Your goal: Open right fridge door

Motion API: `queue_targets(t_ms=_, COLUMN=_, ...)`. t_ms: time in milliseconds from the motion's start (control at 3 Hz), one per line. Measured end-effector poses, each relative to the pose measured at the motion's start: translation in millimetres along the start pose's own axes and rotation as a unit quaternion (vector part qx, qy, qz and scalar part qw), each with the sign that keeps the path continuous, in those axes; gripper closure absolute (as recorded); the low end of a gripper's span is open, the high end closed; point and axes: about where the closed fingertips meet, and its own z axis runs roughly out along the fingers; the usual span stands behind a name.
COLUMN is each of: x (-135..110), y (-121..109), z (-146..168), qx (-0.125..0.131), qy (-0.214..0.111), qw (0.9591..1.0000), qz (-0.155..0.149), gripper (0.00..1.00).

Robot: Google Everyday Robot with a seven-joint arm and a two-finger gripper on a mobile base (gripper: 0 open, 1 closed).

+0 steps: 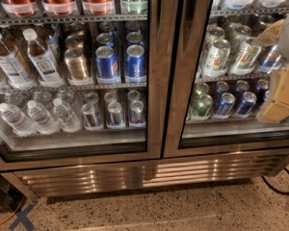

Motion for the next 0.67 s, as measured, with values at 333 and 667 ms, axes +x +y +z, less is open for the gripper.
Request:
queue_targets(t_ms=333, x=-9.6, y=4.2, z=-3.5, qx=0.003, qy=-0.057, qw=0.9984, qz=-0.001, gripper=0.0)
queue_targets(t_ms=667, x=-20.4, y=9.5, z=-8.4, qx=-0.001, qy=-0.105, qw=0.9945, qz=-0.004, gripper=0.0)
